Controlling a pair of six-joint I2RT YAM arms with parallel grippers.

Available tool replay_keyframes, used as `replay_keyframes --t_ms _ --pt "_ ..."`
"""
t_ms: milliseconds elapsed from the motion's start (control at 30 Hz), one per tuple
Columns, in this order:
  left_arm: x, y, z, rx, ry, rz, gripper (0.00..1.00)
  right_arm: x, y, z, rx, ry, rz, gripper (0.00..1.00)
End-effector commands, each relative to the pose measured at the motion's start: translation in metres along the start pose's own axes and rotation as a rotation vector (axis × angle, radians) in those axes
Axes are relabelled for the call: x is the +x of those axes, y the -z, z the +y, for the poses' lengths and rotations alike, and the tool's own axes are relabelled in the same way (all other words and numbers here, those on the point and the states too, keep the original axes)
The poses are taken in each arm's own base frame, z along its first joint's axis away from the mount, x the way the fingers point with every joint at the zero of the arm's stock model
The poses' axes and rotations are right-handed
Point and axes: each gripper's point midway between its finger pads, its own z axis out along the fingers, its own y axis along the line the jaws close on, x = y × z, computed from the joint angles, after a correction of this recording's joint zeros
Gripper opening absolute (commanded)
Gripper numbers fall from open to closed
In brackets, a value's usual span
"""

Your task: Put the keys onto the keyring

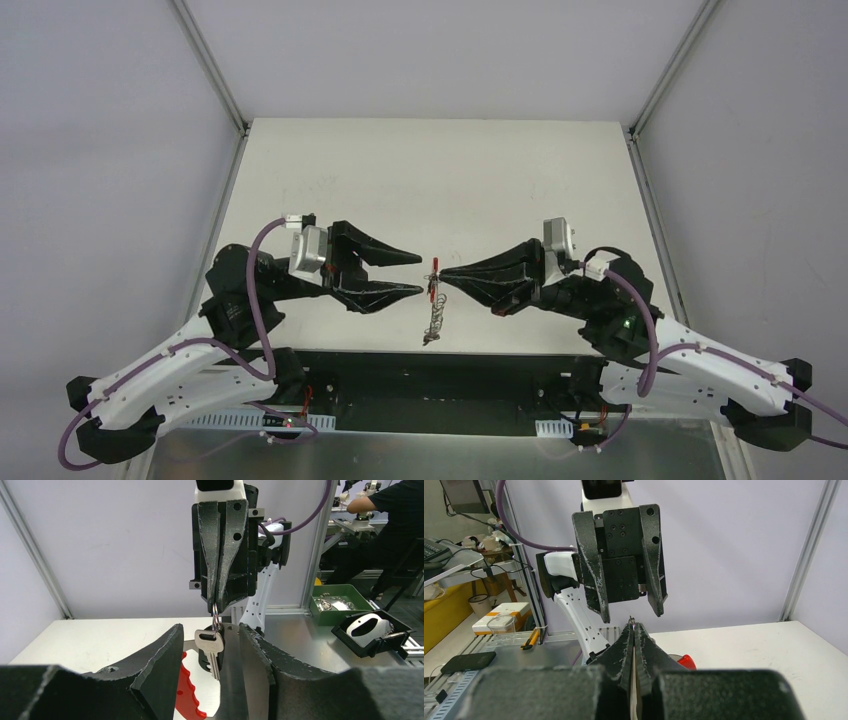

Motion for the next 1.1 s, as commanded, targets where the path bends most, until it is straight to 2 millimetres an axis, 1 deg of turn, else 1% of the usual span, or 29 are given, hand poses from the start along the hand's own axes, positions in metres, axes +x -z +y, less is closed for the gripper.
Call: replay_keyframes --t_ms 0,367,467,533,667,933,1067 --pt "-0.008 0.000 -0.006 0.027 -0.016 -0.035 0.45 -0.046 -0.004 0.011 -0.043 0.026 -0.120 0.00" --pt "0.000 -0.001 -0.003 0.023 -0.009 -0.018 0.45 -0.047 -0.008 0.014 -0.063 0.020 -0.118 0.00" --pt "0.002 -0.001 -0.004 0.029 -0.009 -0.014 0.40 -0.048 -0.009 0.015 -0.069 0.018 -0.119 0.00" --pt "0.003 -0.002 -0.005 0.037 -0.006 -0.008 0.34 -0.049 -0.009 0.015 -0.072 0.016 -0.121 0.00" --pt "0.003 -0.003 -0.006 0.046 -0.008 -0.005 0.25 -0.049 -0.010 0.016 -0.076 0.015 -0.120 0.00" --pt "0.005 -0.005 -0.008 0.067 -0.005 0.010 0.00 -0.049 -0.010 0.016 -0.074 0.016 -0.119 0.00" --pt "0.006 -0.006 -0.009 0.073 -0.005 0.016 0.00 -0.051 -0.010 0.016 -0.076 0.020 -0.126 0.00"
